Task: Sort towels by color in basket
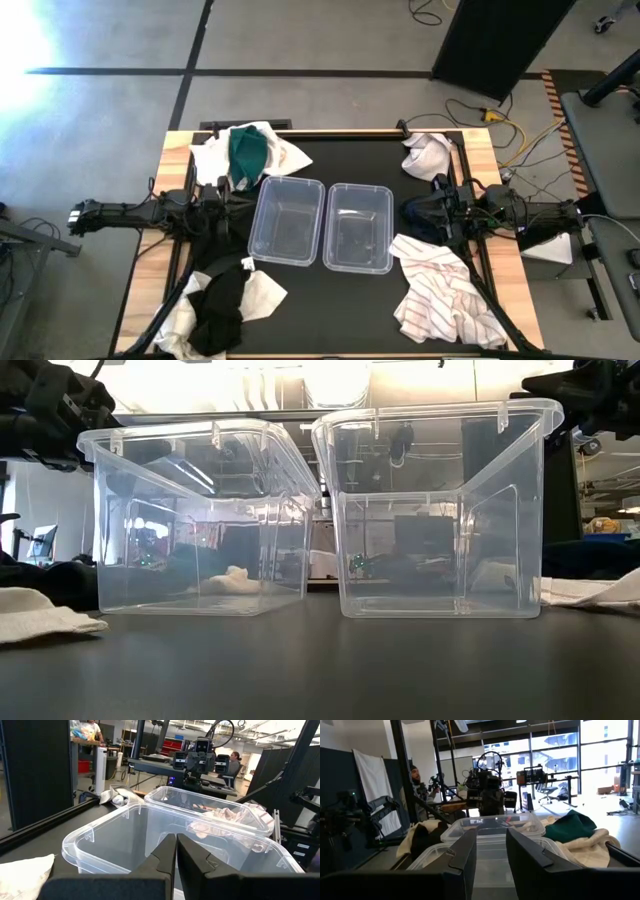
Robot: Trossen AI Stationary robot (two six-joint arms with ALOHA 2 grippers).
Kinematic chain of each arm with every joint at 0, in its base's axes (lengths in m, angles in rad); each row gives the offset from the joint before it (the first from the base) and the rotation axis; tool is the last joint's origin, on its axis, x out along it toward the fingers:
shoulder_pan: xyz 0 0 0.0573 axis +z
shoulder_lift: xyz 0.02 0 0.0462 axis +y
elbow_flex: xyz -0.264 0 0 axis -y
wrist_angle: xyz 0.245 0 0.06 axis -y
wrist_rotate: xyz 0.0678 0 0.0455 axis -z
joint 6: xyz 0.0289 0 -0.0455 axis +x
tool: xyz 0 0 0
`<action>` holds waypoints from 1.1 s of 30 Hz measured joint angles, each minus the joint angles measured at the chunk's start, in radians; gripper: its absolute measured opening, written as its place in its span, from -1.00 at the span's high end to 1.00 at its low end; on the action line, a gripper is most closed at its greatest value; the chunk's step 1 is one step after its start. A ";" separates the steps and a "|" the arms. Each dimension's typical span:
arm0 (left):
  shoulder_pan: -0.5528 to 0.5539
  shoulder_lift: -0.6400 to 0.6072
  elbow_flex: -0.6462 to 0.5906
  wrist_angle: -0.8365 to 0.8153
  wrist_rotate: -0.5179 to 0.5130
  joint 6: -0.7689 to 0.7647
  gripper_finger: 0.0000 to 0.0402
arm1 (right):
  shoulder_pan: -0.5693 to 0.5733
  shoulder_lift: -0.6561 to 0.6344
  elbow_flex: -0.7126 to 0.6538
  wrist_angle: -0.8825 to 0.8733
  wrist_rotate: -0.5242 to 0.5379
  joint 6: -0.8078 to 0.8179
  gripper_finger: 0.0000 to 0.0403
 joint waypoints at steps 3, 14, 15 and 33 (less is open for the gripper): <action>0.000 0.000 0.000 0.000 0.000 0.000 1.00 | 0.000 0.000 0.000 0.000 0.000 0.000 0.58; 0.000 0.000 0.000 0.000 0.000 0.000 1.00 | 0.000 0.000 0.000 0.000 0.000 0.000 0.69; 0.000 0.000 0.000 0.000 0.000 0.000 1.00 | 0.000 0.000 0.000 0.000 0.000 0.000 0.70; 0.000 0.000 0.000 0.000 0.000 0.000 1.00 | 0.000 0.000 0.000 0.000 0.000 0.000 0.53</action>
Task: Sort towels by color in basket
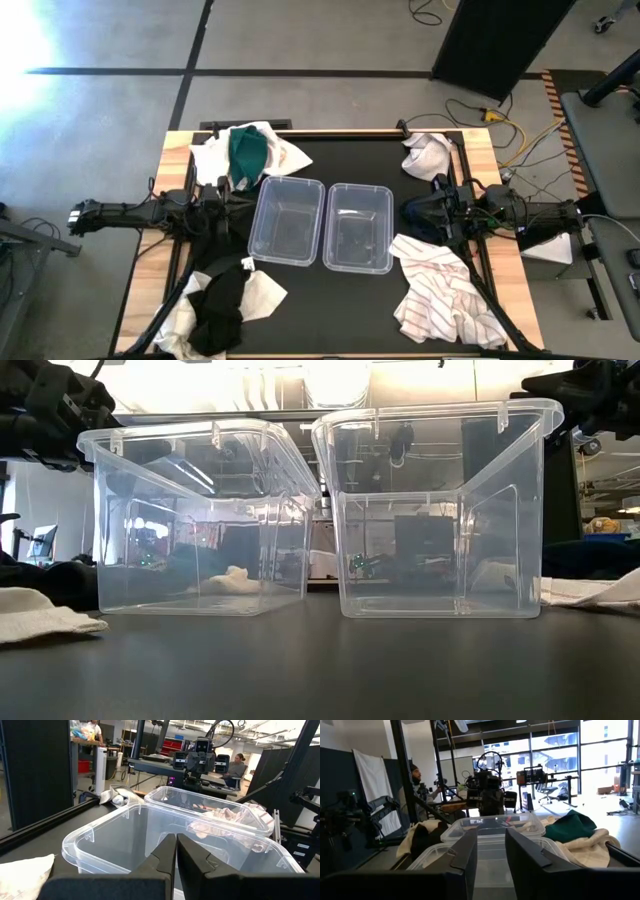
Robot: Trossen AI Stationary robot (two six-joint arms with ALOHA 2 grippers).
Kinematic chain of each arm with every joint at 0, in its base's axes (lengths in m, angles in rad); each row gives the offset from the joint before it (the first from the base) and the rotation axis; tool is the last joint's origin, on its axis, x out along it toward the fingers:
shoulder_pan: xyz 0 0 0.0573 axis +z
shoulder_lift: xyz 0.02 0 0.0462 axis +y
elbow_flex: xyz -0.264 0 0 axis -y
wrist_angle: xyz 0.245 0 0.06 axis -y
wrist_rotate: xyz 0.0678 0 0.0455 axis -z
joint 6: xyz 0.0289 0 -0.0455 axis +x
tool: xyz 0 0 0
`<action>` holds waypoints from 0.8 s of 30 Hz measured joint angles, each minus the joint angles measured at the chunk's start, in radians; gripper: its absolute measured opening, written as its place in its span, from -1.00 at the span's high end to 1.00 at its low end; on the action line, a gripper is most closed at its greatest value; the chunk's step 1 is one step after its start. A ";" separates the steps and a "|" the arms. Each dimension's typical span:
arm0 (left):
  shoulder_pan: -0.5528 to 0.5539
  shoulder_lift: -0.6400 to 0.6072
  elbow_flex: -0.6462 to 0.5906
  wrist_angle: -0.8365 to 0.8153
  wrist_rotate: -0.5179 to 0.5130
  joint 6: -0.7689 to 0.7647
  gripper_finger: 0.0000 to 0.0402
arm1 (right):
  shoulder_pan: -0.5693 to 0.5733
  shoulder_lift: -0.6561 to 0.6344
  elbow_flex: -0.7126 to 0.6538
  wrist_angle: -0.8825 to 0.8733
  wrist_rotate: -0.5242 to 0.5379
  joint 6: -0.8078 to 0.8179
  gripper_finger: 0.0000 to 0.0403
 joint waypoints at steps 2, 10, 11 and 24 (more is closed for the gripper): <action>0.000 0.000 0.000 0.000 0.000 0.000 1.00 | 0.000 0.000 0.000 0.000 0.000 0.000 0.52; 0.000 0.000 0.000 0.000 0.000 0.000 1.00 | 0.000 0.000 0.000 0.000 0.000 0.000 0.56; 0.000 0.000 0.000 0.000 0.000 0.000 1.00 | 0.000 0.000 0.000 0.000 0.000 0.000 0.58; 0.000 0.000 0.000 0.000 0.000 0.000 1.00 | 0.000 0.000 0.000 0.000 0.000 0.000 0.70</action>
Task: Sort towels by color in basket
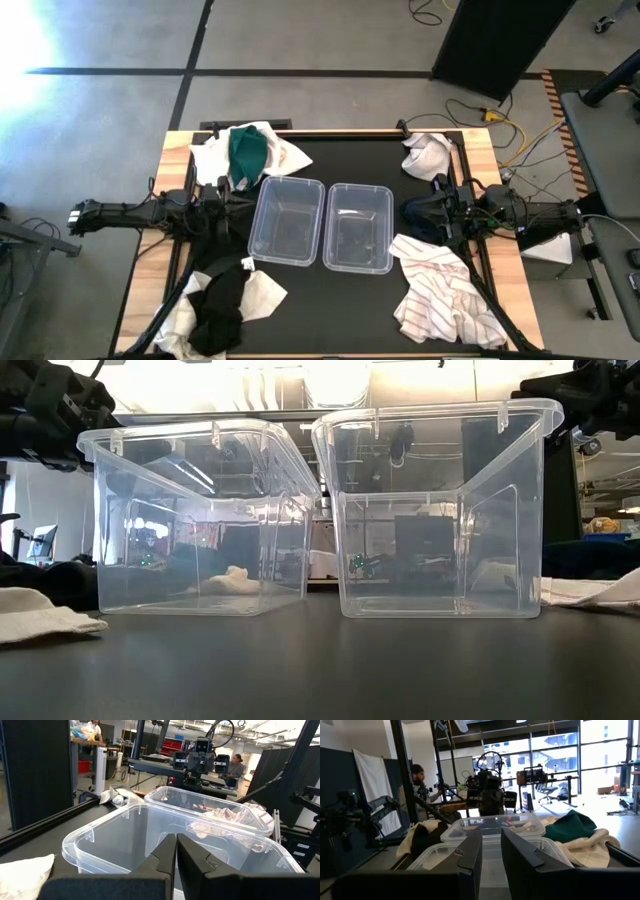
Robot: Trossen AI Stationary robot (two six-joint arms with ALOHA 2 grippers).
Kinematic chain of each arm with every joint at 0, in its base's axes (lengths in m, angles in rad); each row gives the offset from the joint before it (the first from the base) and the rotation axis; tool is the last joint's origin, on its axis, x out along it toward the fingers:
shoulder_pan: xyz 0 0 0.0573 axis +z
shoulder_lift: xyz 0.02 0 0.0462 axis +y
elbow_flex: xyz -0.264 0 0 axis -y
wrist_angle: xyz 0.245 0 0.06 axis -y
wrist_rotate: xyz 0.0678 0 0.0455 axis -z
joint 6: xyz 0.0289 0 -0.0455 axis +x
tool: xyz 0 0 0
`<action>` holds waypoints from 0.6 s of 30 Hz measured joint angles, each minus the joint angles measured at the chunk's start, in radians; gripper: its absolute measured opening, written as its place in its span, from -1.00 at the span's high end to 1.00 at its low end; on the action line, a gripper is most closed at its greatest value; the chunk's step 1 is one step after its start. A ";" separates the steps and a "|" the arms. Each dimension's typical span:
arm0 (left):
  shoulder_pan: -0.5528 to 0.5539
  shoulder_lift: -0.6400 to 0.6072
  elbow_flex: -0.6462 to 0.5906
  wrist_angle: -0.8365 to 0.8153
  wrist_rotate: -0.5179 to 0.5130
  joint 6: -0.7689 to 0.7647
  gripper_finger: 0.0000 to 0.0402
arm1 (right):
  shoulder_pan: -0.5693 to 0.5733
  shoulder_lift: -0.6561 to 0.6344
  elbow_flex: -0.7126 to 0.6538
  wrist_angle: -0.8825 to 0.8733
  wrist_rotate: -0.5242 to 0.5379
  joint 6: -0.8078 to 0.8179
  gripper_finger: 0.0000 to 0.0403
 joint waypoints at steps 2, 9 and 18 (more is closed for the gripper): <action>0.000 0.000 0.000 0.000 0.000 0.000 1.00 | 0.000 0.000 0.000 0.000 0.000 0.000 0.69; 0.000 0.000 0.000 0.000 0.000 0.000 1.00 | 0.000 0.000 0.000 0.000 0.000 0.000 0.61; 0.000 0.001 0.059 0.117 0.007 0.081 1.00 | 0.000 0.000 0.000 0.000 0.000 0.000 0.53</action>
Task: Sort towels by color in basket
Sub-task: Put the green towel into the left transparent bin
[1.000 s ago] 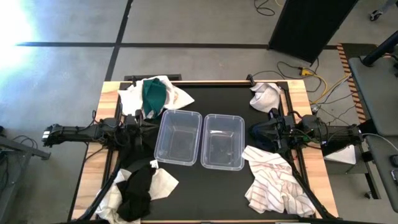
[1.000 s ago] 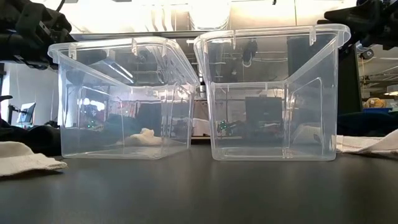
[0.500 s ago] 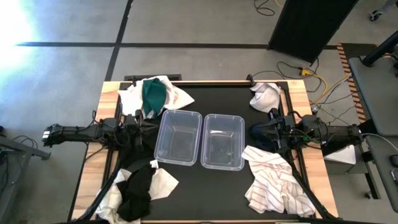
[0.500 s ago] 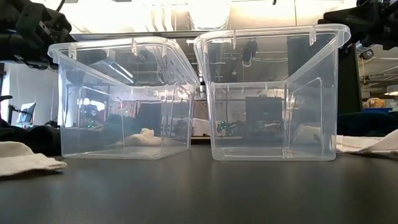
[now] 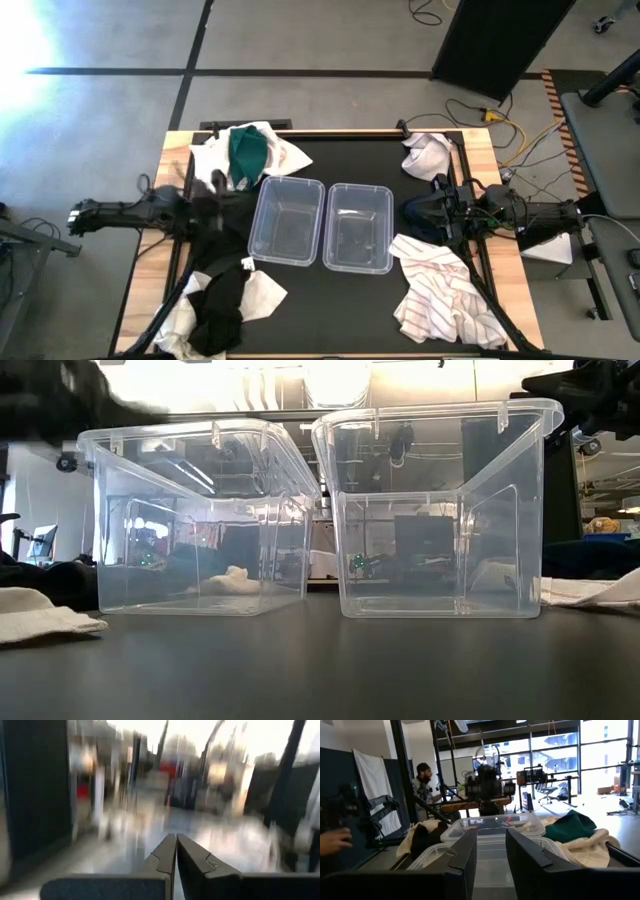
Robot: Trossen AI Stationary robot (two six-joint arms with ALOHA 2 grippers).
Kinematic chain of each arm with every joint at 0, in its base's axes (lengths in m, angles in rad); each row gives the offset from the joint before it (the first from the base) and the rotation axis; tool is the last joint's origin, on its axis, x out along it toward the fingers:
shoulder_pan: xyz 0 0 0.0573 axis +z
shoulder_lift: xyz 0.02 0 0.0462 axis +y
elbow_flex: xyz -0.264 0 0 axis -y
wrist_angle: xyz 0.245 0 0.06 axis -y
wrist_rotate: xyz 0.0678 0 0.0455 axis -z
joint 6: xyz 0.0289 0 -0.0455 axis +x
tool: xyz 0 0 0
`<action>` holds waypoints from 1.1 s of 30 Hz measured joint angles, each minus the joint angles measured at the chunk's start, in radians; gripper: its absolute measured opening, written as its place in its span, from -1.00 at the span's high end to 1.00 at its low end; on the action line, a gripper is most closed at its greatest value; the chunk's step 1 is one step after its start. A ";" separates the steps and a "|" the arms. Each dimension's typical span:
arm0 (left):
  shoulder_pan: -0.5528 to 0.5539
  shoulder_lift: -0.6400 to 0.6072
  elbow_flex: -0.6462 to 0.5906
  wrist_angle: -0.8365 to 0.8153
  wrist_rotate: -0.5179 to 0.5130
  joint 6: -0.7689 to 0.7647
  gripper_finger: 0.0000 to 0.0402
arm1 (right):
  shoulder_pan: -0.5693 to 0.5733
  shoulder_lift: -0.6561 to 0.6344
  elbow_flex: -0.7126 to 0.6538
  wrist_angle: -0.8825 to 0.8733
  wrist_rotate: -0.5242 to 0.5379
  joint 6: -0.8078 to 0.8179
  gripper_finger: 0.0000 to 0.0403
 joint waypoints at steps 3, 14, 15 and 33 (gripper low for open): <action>0.000 0.020 0.046 0.164 0.000 -0.003 1.00 | 0.000 0.000 0.000 0.000 0.000 0.000 0.51; -0.003 0.352 0.060 0.379 0.001 -0.286 1.00 | 0.000 0.000 0.000 0.000 0.000 0.000 0.63; -0.003 0.391 0.067 0.390 0.001 -0.321 1.00 | 0.000 0.000 0.000 0.000 0.000 0.000 0.64; 0.119 0.665 0.698 -0.708 -0.399 -0.304 1.00 | 0.000 0.000 0.000 0.000 0.000 0.000 0.64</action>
